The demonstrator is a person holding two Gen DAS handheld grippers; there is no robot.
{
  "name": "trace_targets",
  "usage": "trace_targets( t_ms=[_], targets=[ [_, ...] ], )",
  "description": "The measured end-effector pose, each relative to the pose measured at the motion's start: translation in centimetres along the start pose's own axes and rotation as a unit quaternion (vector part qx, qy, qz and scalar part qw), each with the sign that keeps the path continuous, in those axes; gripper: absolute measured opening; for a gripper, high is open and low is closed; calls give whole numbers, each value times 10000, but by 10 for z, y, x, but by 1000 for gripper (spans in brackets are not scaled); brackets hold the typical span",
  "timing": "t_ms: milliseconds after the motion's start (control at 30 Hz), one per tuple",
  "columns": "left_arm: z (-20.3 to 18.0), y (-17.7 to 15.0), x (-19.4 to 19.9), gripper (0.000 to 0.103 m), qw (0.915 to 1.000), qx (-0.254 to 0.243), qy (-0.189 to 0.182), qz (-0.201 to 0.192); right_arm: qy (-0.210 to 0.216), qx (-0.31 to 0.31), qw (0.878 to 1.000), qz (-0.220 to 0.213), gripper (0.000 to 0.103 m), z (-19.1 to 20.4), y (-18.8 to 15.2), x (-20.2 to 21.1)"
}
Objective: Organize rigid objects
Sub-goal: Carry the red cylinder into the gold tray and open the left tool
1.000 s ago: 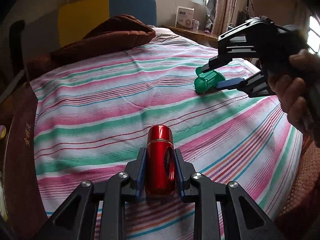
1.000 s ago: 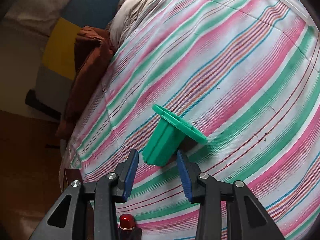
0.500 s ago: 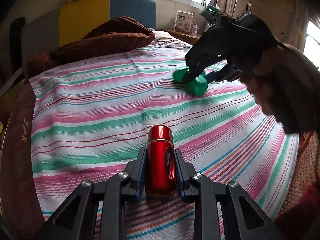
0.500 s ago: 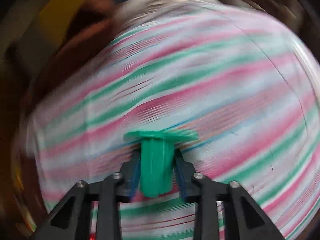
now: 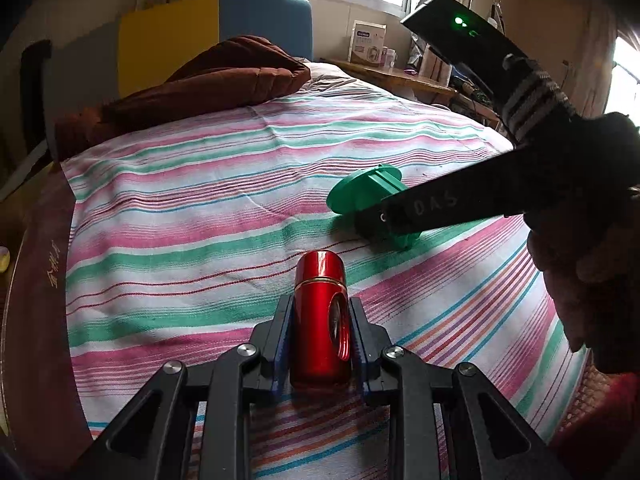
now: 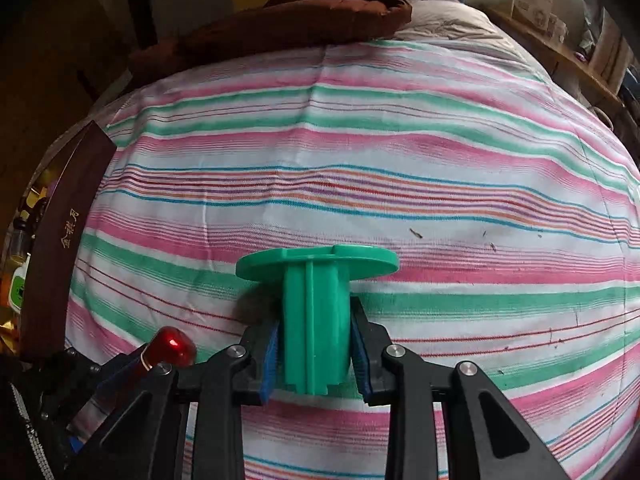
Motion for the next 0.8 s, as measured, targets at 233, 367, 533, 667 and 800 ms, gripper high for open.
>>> trace_targets(
  t_ms=[233, 367, 533, 667, 800],
  targets=[
    [0, 2, -1, 26, 10000, -27, 52, 39, -110, 351, 9993, -82, 30, 6, 3, -4],
    [3, 5, 2, 26, 9994, 105, 84, 325, -182, 557, 9982, -135, 30, 11, 5, -8],
    [13, 14, 26, 26, 9993, 171, 277, 186, -118, 569, 9981, -179, 30, 9, 6, -6],
    [19, 22, 49, 26, 9992, 157, 359, -53, -302, 798, 9961, -223, 30, 14, 5, -8],
    [30, 28, 66, 26, 9983, 233, 479, -217, -323, 842, 9956, -256, 30, 14, 5, -7]
  ],
)
Point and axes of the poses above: each gripper's, at about its wrist camera, not at the fingertips, and x roughly against the way its jaws point, z to its left, y to its top, the point moved 7 cm from there along -x, roughly the way its jaws point, and after that the axes turned 12 degrees about y, right-handed, at the moved point
